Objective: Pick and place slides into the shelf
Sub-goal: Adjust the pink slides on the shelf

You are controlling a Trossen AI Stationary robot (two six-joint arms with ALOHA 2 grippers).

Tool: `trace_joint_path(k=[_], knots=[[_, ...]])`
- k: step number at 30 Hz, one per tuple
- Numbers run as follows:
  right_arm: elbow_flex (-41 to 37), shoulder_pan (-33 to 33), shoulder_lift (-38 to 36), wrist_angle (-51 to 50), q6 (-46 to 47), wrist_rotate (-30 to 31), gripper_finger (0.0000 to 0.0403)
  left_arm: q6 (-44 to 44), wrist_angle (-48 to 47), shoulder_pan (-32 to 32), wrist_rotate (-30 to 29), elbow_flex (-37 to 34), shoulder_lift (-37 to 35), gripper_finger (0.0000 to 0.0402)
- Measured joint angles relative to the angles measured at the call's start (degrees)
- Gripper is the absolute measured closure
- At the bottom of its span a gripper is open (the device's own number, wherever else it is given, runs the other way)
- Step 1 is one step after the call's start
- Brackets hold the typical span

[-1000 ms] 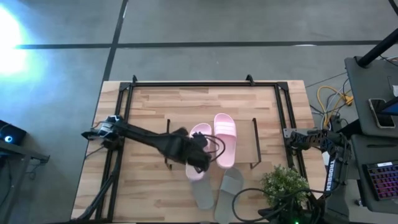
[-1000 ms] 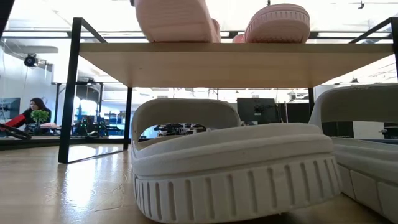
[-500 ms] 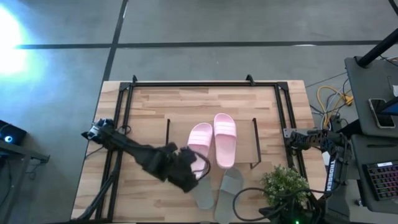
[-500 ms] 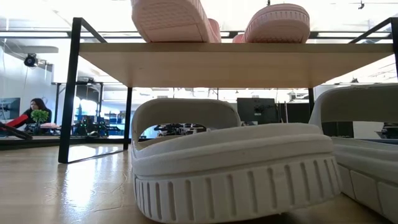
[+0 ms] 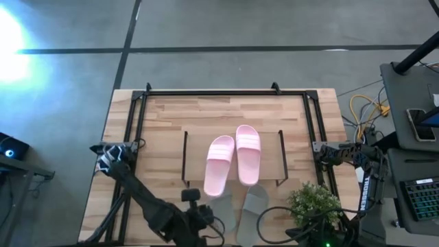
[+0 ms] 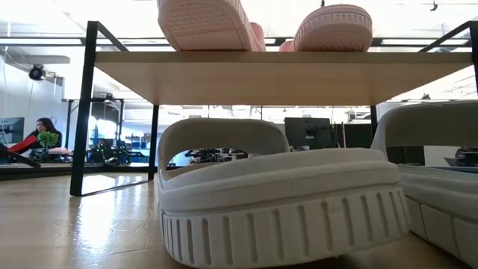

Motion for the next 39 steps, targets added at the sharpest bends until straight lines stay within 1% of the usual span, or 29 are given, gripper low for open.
trace_joint_path(k=[3, 6, 11, 18, 23, 26, 29, 31, 35, 39], knots=[[0.0, 0.0, -0.02, 0.09, 0.59, -0.01, 0.0392, 0.33, -1.11, 1.48, -3.24, -1.17, 0.4, 0.0401], [0.0, 0.0, -0.02, 0.39, 0.63, -0.01, 0.0392, 2.28, -0.78, 3.63, -4.33, -2.53, 0.36, 0.0401], [0.0, 0.0, -0.02, 0.53, 0.85, -0.01, 0.0392, 6.36, 0.18, 6.95, -3.19, -3.91, 0.34, 0.0401], [0.0, 0.0, -0.01, 0.56, 1.31, -0.01, 0.0392, 13.39, 3.37, 10.33, -3.87, -3.93, 0.19, 0.0401], [0.0, -0.04, 0.07, 0.49, 2.6, 0.04, 0.0392, 15.2, 4.93, 12.0, -2.94, -3.9, 0.12, 0.0401], [-0.02, -0.4, 0.07, 0.46, 2.91, 0.25, 0.0392, 15.17, 4.76, 11.48, -2.29, -3.09, -0.26, 0.0401], [-0.07, -1.7, 0.07, 0.27, 3.1, 0.08, 0.0392, 14.74, 5.4, 8.67, -2.05, -1.73, -1.78, 0.0401], [-0.09, -3.33, 0.07, -0.03, 0.7, -0.67, 0.0392, 13.27, 6.33, 6.24, -2.29, -1.48, -3.12, 0.0401], [-0.13, -8.22, -0.65, -3.23, -9.18, -6.93, 0.0392, 6.17, 6.17, 1.99, -5.56, -1.82, -5.58, 0.0401], [-0.11, -13.55, -2.82, -11.46, -19.81, -11.35, 0.0392, -4.51, 5.31, -1.83, -10.13, -2.59, -8.36, 0.0401]])
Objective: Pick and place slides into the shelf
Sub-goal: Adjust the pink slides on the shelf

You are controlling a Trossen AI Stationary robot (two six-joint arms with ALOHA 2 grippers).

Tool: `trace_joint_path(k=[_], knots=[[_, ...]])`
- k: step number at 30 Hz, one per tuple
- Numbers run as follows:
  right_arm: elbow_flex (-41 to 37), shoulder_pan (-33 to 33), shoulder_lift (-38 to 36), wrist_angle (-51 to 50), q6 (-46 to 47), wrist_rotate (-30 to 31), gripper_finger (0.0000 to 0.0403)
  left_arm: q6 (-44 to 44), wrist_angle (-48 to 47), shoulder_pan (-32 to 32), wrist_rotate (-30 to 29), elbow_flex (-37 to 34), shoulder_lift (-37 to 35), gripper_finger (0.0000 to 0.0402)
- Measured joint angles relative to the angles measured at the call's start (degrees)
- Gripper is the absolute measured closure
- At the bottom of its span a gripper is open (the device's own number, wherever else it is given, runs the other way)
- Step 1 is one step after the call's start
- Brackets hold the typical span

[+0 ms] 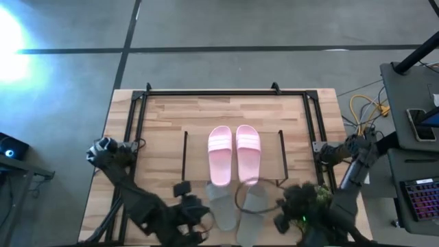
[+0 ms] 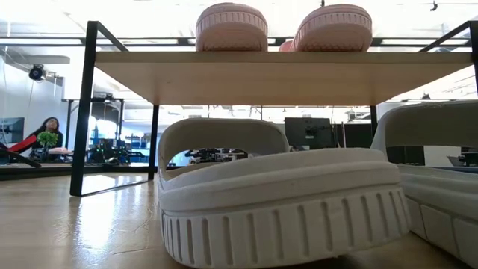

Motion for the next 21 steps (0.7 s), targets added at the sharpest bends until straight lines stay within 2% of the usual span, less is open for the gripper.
trace_joint_path(k=[2, 4, 9, 14, 21], knots=[[-0.09, -2.81, -1.58, -3.92, -5.09, -1.26, 0.0392, -5.28, -0.72, -1.82, -3.15, -0.88, -1.22, 0.0401], [-1.13, -6.51, -4.04, -2.81, -14.54, -2.62, 0.0392, -10.94, -2.22, -3.1, -6.97, -1.98, -2.62, 0.0401], [-3.95, -18.43, -8.07, -3.61, -35.05, -10.9, 0.0392, -24.75, -6.49, -3.72, -14.11, -6.53, -7.24, 0.0401], [-5.58, -29.17, -9.44, -3.44, -51.75, -16.02, 0.0392, -29.36, -5.52, -2.11, -15.43, -13.44, -13.65, 0.0401], [-7.39, -41.08, -9.56, -2.37, -67.93, -24.41, 0.0392, -37.09, -4.6, -1.23, -20.75, -24.26, -24.45, 0.0401]])
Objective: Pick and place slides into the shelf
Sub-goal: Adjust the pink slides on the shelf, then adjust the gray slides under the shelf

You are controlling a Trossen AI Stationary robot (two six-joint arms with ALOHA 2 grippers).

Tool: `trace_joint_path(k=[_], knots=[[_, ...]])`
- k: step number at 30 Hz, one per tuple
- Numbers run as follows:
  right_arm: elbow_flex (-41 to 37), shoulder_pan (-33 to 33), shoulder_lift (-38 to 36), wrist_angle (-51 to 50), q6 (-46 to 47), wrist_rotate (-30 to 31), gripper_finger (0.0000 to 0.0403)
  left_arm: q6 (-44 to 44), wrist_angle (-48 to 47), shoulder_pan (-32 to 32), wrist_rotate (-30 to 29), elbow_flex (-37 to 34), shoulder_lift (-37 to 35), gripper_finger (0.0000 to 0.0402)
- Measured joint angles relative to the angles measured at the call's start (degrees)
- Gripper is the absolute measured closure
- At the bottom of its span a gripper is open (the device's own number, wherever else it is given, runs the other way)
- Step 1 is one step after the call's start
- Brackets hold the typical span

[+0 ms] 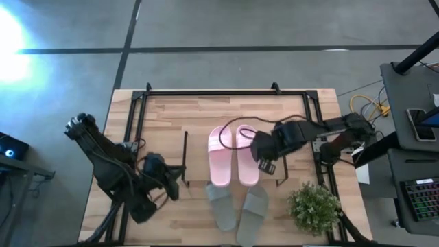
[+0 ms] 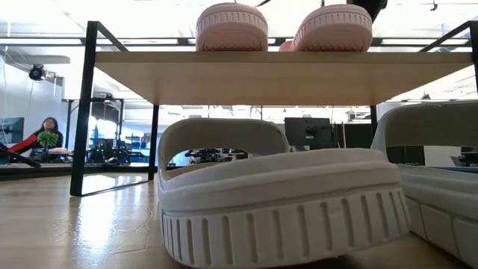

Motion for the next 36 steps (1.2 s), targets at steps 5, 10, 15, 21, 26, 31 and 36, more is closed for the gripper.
trace_joint_path(k=[5, 10, 15, 21, 26, 31, 36], knots=[[-1.71, -5.29, 0.23, 1.95, -9.23, -6.68, 0.0392, -0.68, 5.4, 0.0, -1.92, -7.13, -5.5, 0.0401], [-3.76, -8.43, 0.23, 2.04, -14.64, -9.35, 0.0392, -0.73, 9.95, 0.48, -3.91, -11.82, -8.03, 0.0401], [-5.71, -9.42, 0.25, 4.33, -18.01, -11.97, 0.0392, -0.71, 10.47, 2.33, -3.97, -12.98, -8.08, 0.0401], [-4.97, -9.55, 0.25, 10.89, -19.62, -12.01, 0.0392, -0.71, 11.31, 4.0, -3.4, -13.54, -7.92, 0.0401], [-4.92, -10.38, 0.21, 11.57, -20.01, -11.94, 0.0392, -0.71, 11.57, 4.07, -3.03, -13.63, -7.92, 0.0401], [-4.94, -10.95, -0.27, 8.52, -18.94, -11.7, 0.0392, 0.94, 13.51, 4.07, 2.03, -14.29, -7.91, 0.0401], [-4.94, -8.9, -3.02, 2.87, -13.34, -11.61, 0.0392, 17.35, 23.63, 4.0, 11.21, -15.23, -4.82, 0.0401]])
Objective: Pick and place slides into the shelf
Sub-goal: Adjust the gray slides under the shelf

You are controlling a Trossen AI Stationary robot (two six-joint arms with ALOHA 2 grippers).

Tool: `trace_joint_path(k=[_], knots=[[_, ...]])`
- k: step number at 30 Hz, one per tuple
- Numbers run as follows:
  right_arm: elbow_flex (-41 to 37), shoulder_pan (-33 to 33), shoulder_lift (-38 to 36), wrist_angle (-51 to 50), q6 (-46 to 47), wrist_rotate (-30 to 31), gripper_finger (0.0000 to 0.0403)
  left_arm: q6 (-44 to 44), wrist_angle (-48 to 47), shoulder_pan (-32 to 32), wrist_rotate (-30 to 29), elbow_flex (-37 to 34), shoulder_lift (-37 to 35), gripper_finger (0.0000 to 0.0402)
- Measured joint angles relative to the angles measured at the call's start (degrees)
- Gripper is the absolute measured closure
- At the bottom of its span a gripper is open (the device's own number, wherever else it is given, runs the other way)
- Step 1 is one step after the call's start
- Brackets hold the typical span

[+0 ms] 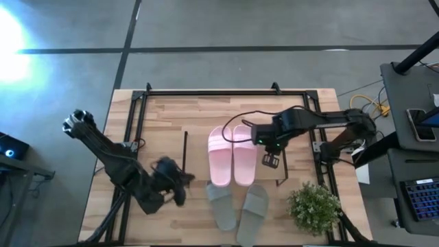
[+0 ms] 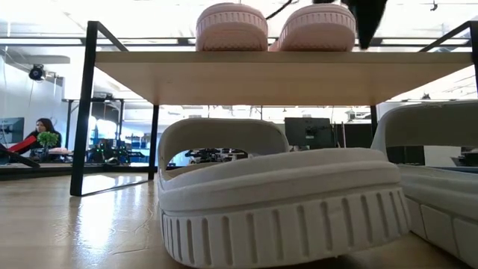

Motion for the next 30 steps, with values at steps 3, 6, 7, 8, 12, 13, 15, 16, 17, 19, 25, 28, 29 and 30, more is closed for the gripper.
trace_joint_path(k=[3, 6, 7, 8, 12, 13, 15, 16, 17, 19, 25, 28, 29, 30], knots=[[0.0, 3.82, -2.9, 0.06, 6.11, -0.06, 0.0392, 15.89, 12.0, -0.14, 5.69, 0.06, 3.31, 0.0401], [0.0, 8.95, -5.41, 0.15, 15.29, -0.13, 0.0392, 25.85, 19.38, -0.26, 12.02, 0.53, 6.77, 0.0401], [0.02, 10.83, -5.8, 0.29, 18.8, -0.13, 0.0392, 26.6, 19.24, -0.26, 13.46, 0.52, 7.58, 0.0401], [-0.02, 12.8, -6.12, 0.56, 22.2, -0.11, 0.0392, 26.58, 18.81, -0.26, 14.86, 0.34, 8.22, 0.0401], [-0.73, 20.5, -6.38, 2.65, 33.27, 0.15, 0.0392, 22.22, 16.53, -0.24, 19.79, -0.98, 10.04, 0.0401], [-0.78, 22.15, -6.01, 3.19, 35.28, 0.62, 0.0392, 21.43, 16.68, -0.25, 21.24, -1.23, 10.53, 0.0401], [-0.98, 25.2, -5.01, 4.66, 37.95, 1.51, 0.0392, 19.53, 17.77, -0.35, 24.17, -1.59, 11.36, 0.0401], [-0.99, 26.37, -4.55, 5.65, 38.85, 1.88, 0.0392, 18.24, 18.52, -0.47, 25.42, -1.66, 11.7, 0.0401], [-1.03, 27.39, -4.01, 6.65, 39.65, 2.15, 0.0392, 16.48, 19.49, -0.68, 26.17, -1.72, 12.05, 0.0401], [-1.03, 29.35, -3.02, 8.98, 41.15, 2.43, 0.0392, 13.99, 21.62, -1.44, 26.01, -1.77, 13.24, 0.0401], [-1.07, 36.39, -0.12, 16.19, 41.93, 4.18, 0.0392, 13.46, 26.87, -5.41, 17.5, 0.56, 19.31, 0.0401], [-1.07, 40.23, 1.83, 17.39, 41.87, 8.27, 0.0392, 13.48, 26.37, -7.25, 12.0, 3.22, 24.52, 0.0401], [-1.07, 41.47, 2.61, 17.39, 41.86, 9.81, 0.0392, 13.61, 26.04, -7.58, 10.74, 4.36, 26.57, 0.0401], [-1.07, 42.47, 3.38, 17.5, 41.86, 11.12, 0.0392, 13.86, 25.5, -7.78, 9.93, 5.55, 28.43, 0.0401]])
